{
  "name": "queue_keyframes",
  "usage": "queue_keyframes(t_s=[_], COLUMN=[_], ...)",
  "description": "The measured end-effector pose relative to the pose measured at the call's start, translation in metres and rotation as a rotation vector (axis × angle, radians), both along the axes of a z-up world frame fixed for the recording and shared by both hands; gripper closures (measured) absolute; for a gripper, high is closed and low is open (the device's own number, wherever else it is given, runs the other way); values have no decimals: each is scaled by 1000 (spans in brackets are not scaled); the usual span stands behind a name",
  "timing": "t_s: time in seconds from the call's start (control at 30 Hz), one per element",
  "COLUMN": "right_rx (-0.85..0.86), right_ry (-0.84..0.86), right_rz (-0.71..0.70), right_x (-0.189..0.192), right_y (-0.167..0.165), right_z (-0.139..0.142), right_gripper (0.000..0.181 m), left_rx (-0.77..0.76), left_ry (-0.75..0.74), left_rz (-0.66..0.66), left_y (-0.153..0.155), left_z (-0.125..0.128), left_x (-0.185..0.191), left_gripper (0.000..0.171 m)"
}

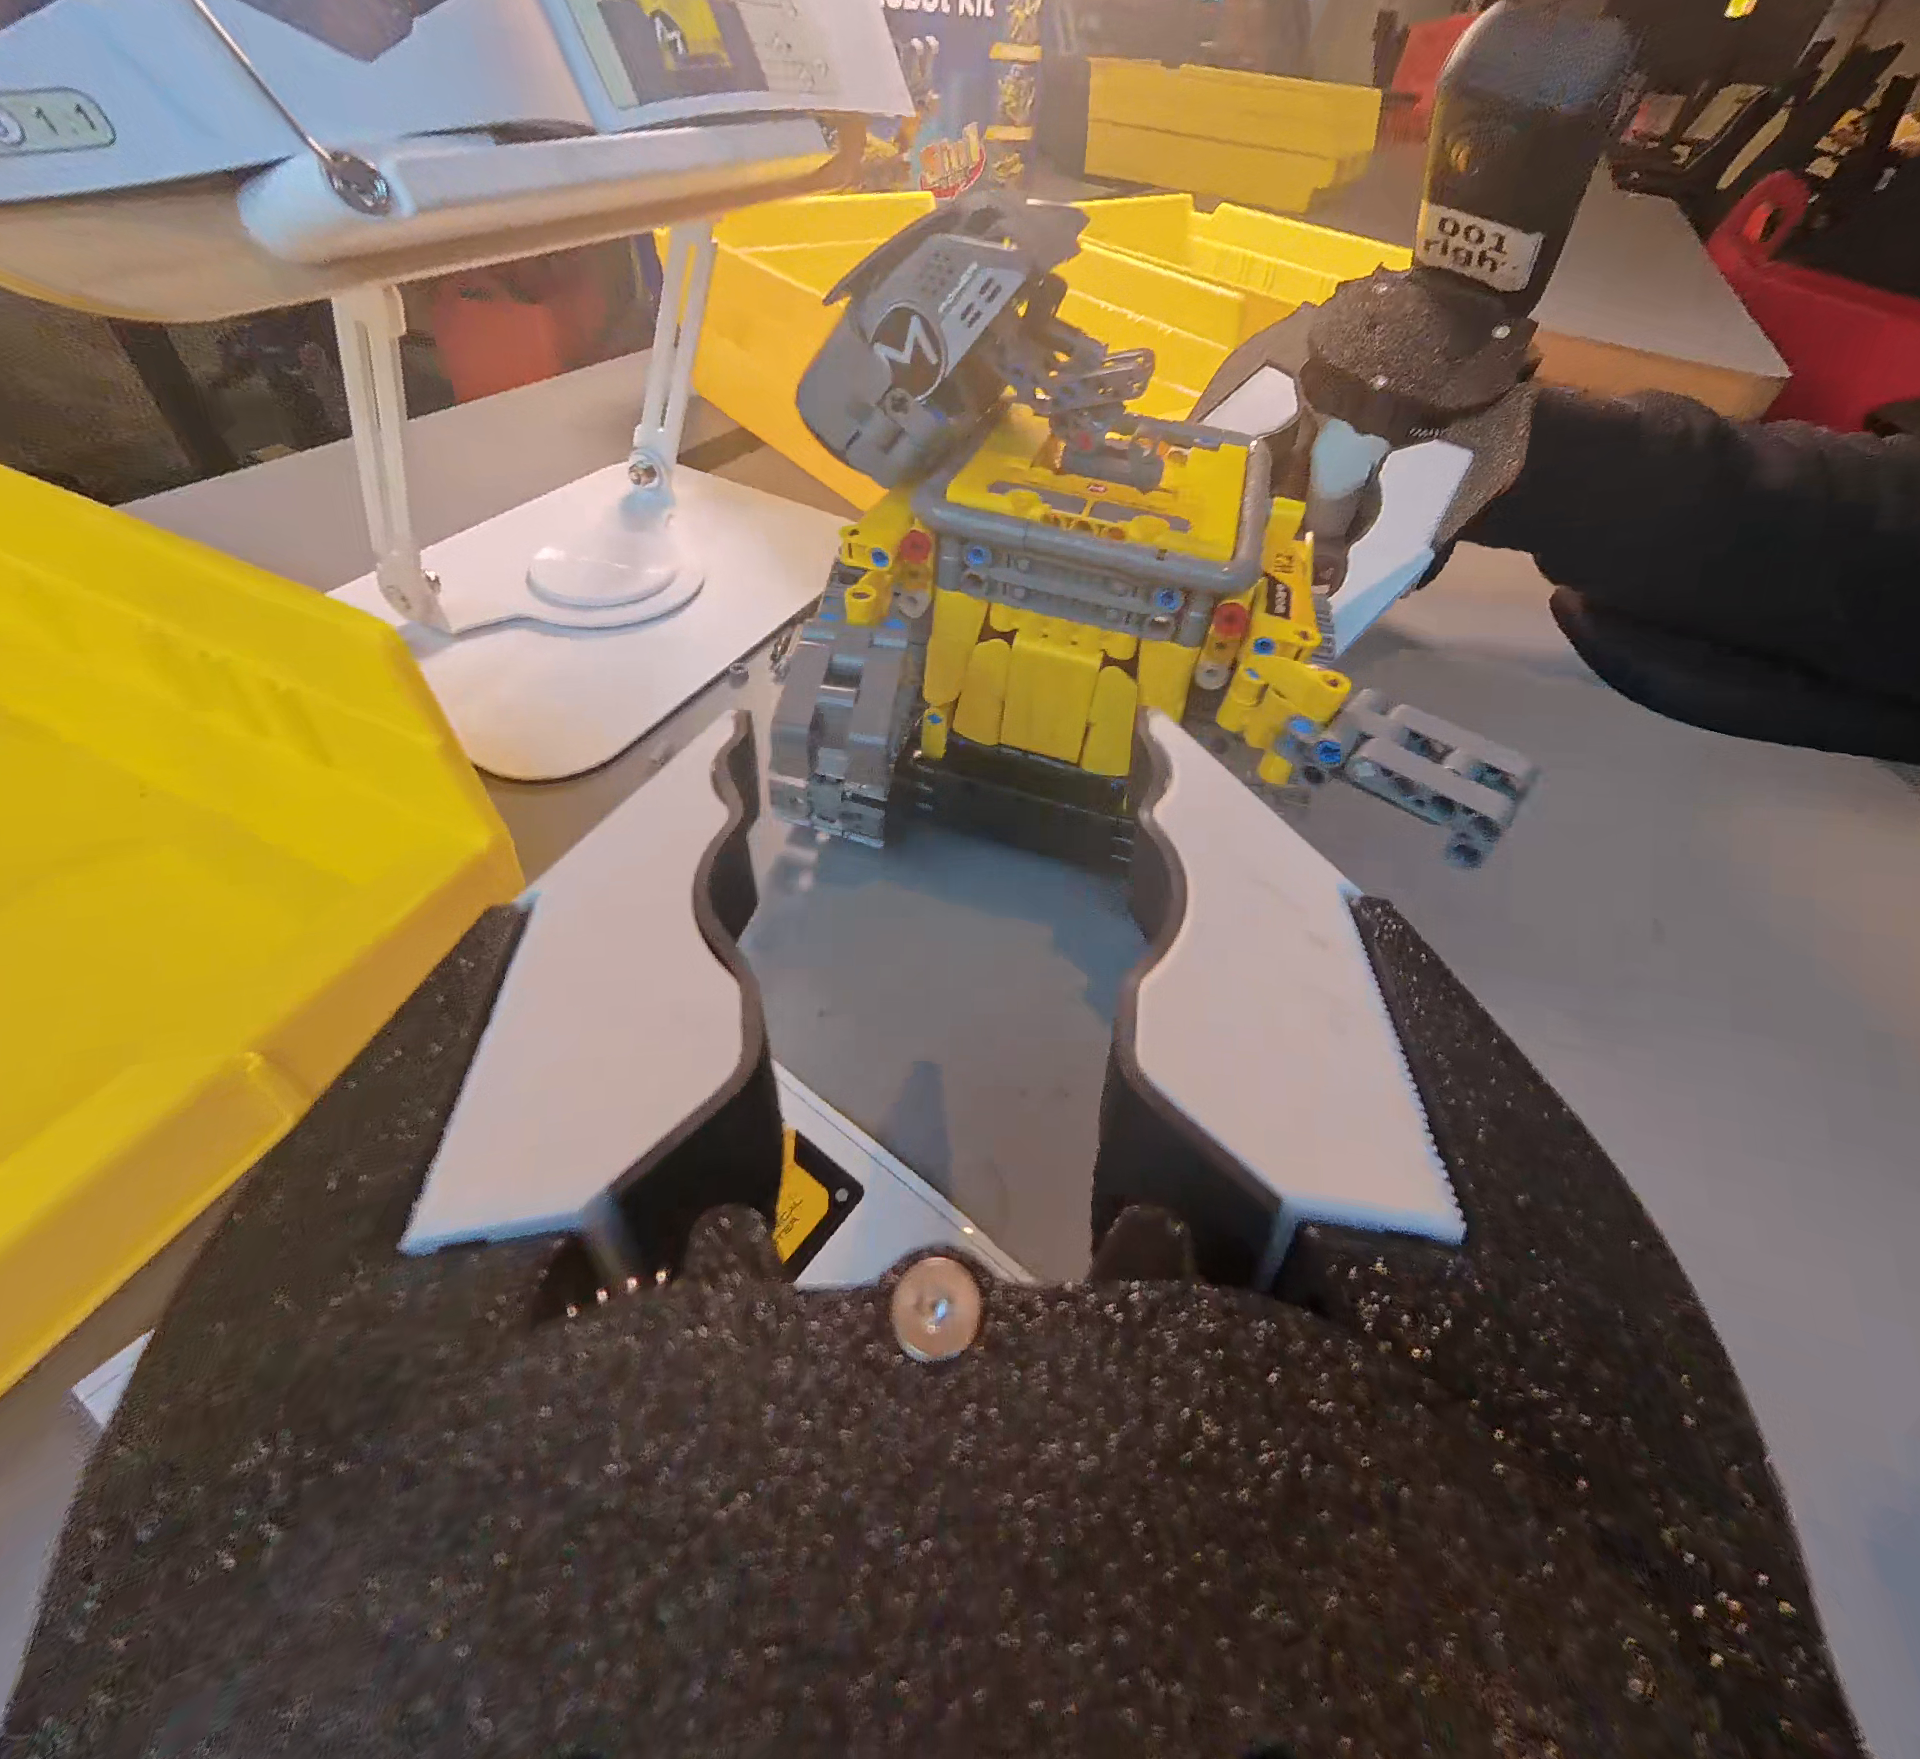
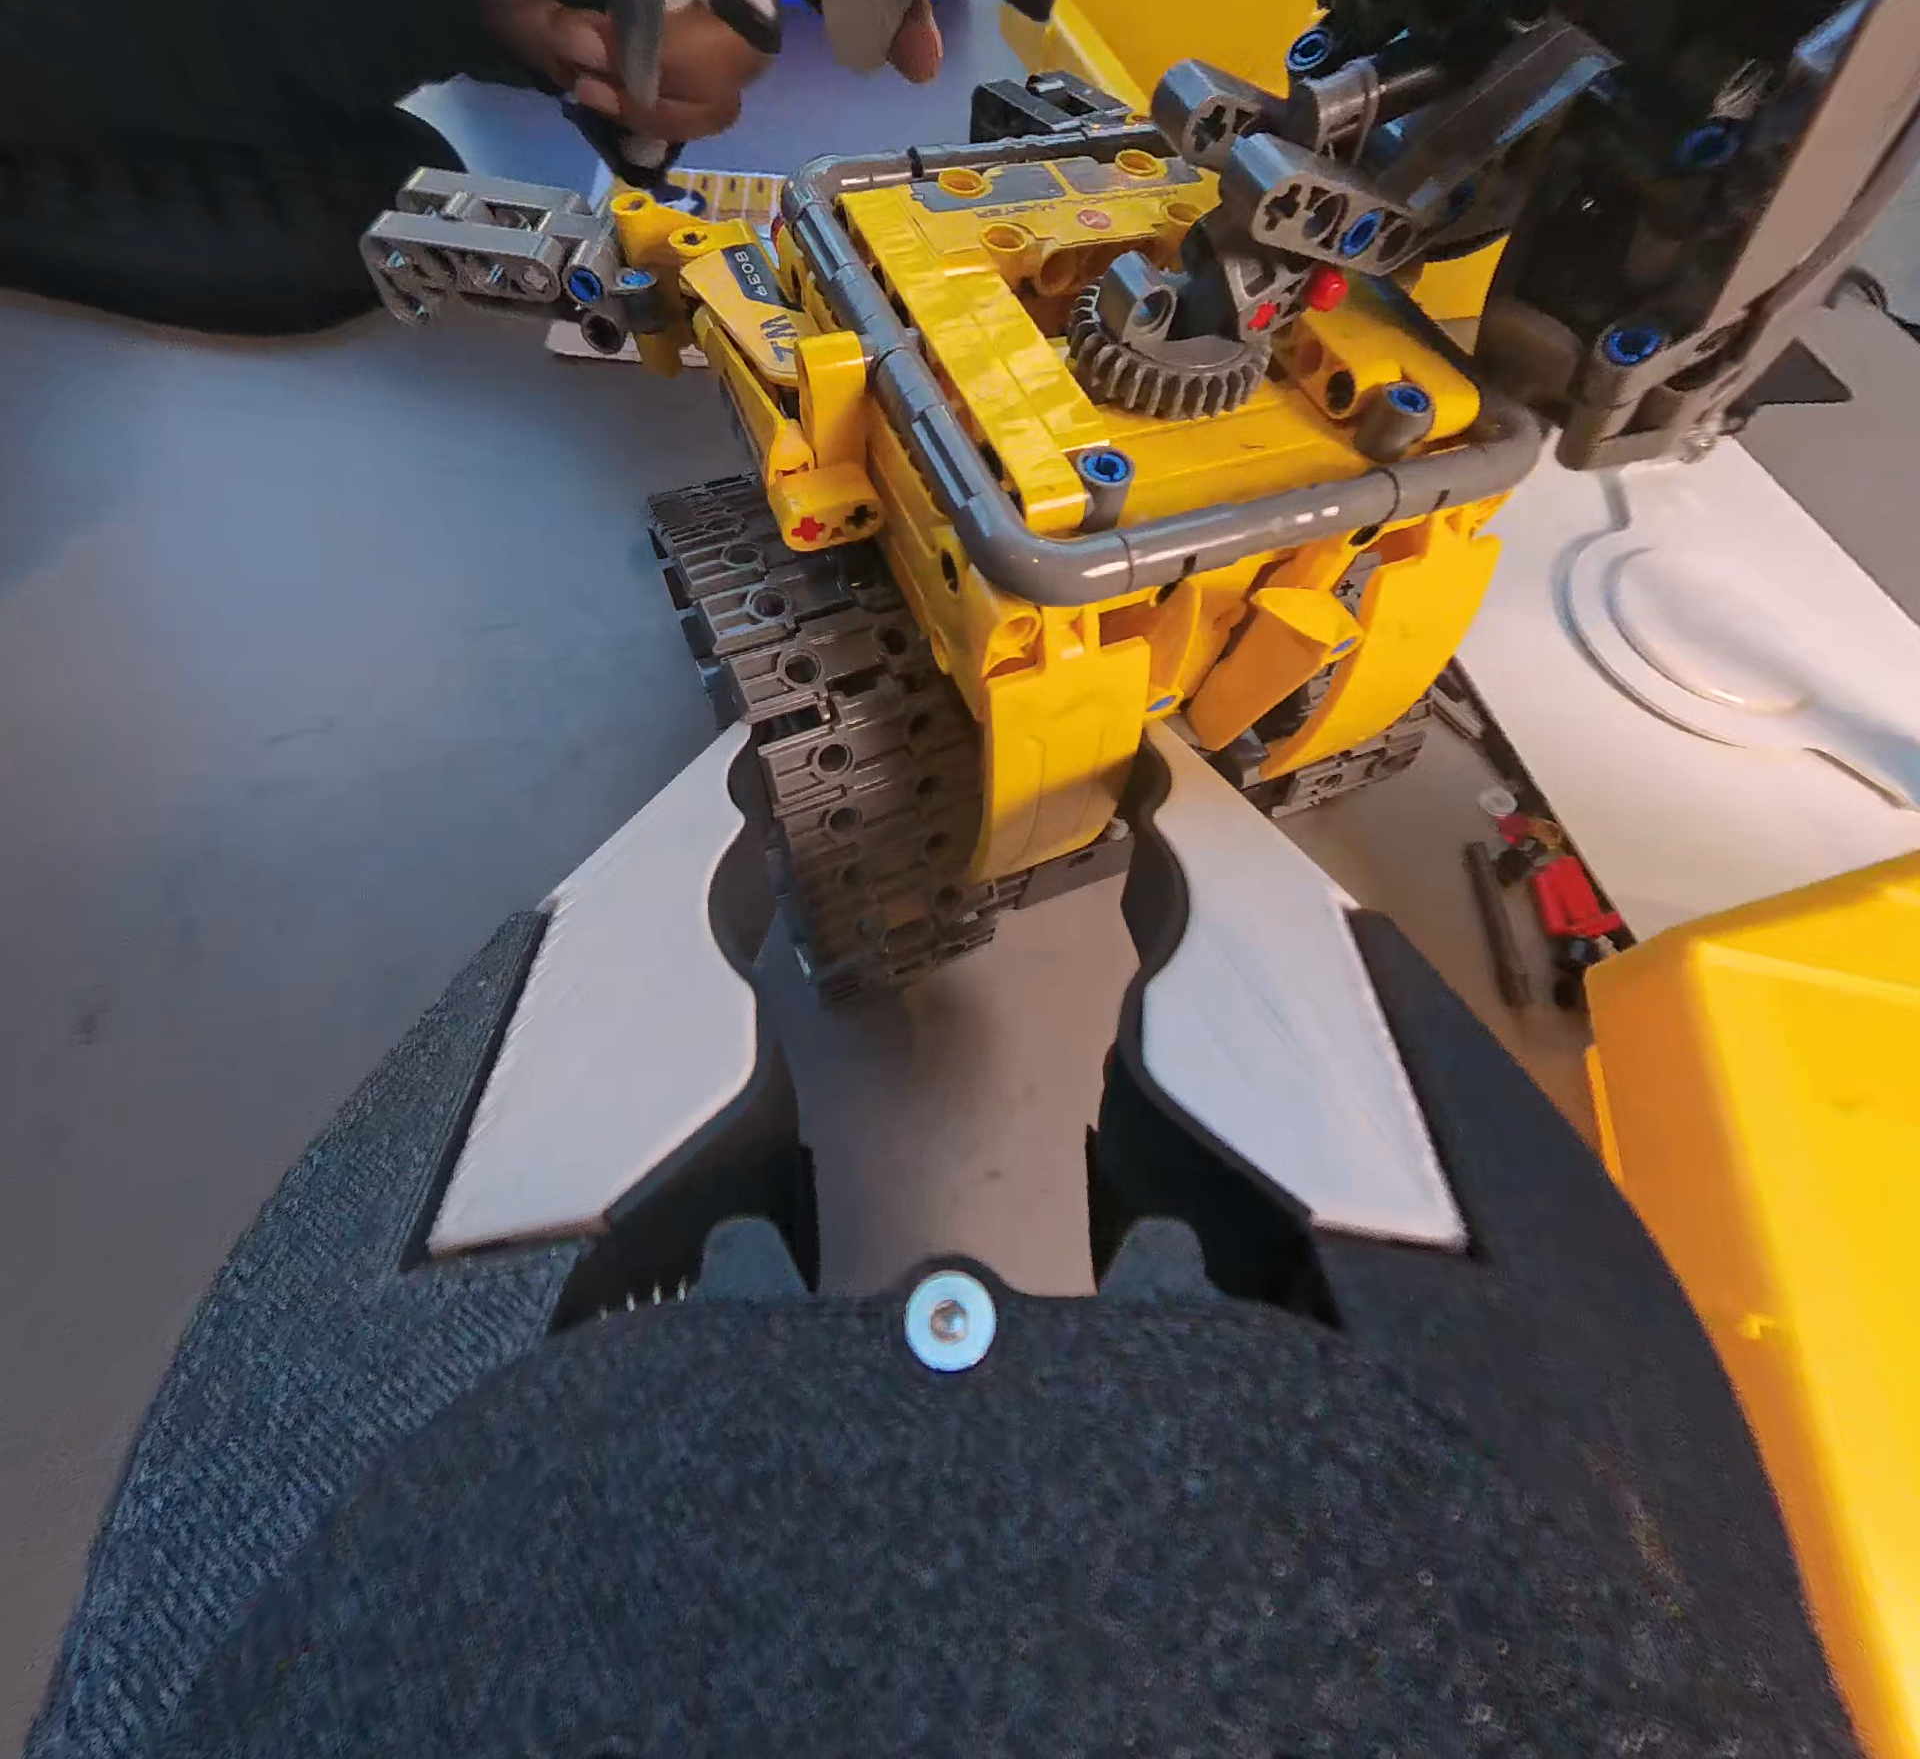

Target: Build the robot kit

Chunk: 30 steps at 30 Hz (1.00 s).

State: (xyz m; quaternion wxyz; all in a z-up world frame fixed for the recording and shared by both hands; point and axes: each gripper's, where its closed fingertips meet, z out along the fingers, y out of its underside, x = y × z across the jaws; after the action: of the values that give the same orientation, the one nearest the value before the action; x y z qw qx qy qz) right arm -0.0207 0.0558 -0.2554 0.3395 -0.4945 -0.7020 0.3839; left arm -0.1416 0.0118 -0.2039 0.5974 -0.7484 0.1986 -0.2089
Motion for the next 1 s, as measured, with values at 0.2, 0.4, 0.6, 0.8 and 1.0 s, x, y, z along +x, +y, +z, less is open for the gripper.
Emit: queue_keyframes(t_s=[0.2,0.4,0.6,0.8,1.0], right_rx=[-103,-117,-37,-75,-52], right_ry=[-5,-10,-90,-154,-79], right_rz=[230,-77,-87,-63,-71], right_x=[22,33,52,26,8], right_y=[-29,40,37,4,3], right_z=[3,7,6,-9,-10], right_gripper=[117,117,98,50,76], left_rx=[15,-17,-45,-97,-118], left_ry=[-65,-58,-6,136,342], left_rz=[-186,-254,-278,-273,-168], left_y=[-17,-24,-25,-25,-11], left_z=[8,0,-11,-34,-59], left_x=[26,41,52,59,50], left_gripper=[97,95,92,77,84])
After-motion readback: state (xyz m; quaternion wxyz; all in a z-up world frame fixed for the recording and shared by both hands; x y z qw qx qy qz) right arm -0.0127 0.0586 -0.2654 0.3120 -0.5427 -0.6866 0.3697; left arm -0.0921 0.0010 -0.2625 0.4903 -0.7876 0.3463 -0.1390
